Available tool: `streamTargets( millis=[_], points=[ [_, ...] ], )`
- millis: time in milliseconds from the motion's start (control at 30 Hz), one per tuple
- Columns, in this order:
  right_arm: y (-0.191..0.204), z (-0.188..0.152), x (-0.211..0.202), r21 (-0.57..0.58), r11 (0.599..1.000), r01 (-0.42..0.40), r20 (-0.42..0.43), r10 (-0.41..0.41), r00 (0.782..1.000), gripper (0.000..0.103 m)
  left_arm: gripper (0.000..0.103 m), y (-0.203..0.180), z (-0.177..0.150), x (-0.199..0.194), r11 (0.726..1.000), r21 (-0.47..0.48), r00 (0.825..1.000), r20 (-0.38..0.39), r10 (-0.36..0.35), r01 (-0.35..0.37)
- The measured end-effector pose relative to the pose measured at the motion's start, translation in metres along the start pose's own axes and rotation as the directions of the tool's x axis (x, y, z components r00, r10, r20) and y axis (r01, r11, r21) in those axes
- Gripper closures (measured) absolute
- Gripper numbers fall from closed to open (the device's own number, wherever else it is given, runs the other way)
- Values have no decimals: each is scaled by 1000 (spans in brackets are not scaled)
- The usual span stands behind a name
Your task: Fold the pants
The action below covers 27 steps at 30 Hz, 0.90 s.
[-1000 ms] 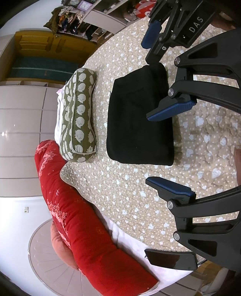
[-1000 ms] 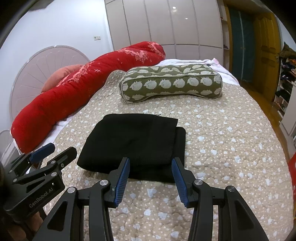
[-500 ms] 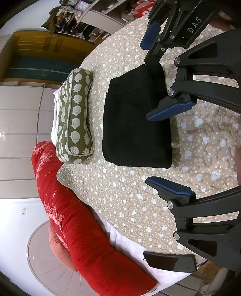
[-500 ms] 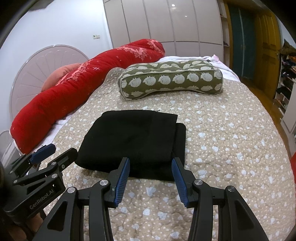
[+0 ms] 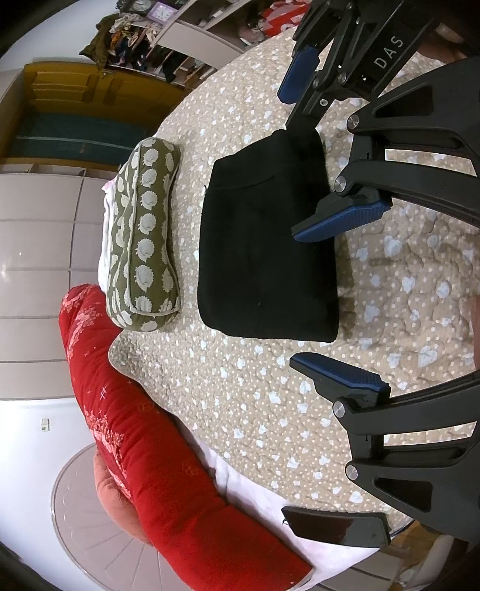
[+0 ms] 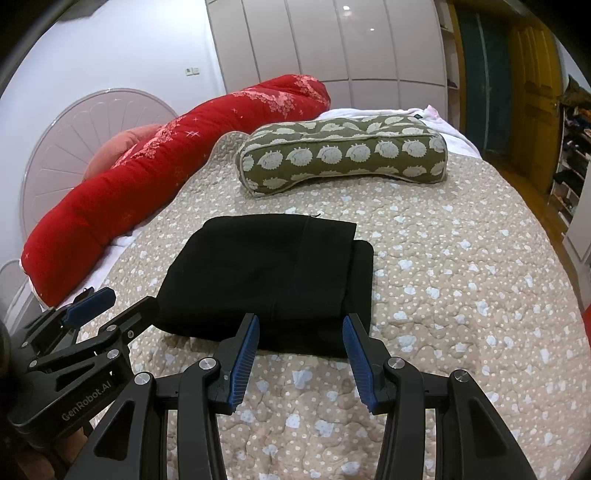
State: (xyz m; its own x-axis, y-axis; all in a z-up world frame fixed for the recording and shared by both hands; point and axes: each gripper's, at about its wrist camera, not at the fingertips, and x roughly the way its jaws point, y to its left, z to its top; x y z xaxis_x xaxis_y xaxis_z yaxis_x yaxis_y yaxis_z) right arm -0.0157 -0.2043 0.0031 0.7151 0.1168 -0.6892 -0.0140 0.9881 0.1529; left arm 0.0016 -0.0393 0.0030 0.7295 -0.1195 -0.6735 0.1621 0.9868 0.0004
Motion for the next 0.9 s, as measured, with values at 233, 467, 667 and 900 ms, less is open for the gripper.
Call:
streamTargets(
  millis=[233, 467, 667, 900],
  points=[
    [1, -1, 0, -1, 1000, -2, -5, 2, 1000, 57, 41, 0, -1, 0, 1000, -4, 1000, -5, -4, 4],
    [2, -1, 1, 1, 1000, -2, -1, 2, 1000, 57, 41, 0, -1, 0, 1000, -4, 1000, -4, -4, 4],
    [3, -1, 0, -5, 1000, -3, -7, 3, 1000, 57, 41, 1, -1, 0, 1000, -10, 1000, -10, -11, 11],
    [0, -3, 0, -3, 1000, 2, -8, -2, 1000, 57, 41, 0, -3, -1, 1000, -15, 1000, -13, -25, 24]
  ],
)
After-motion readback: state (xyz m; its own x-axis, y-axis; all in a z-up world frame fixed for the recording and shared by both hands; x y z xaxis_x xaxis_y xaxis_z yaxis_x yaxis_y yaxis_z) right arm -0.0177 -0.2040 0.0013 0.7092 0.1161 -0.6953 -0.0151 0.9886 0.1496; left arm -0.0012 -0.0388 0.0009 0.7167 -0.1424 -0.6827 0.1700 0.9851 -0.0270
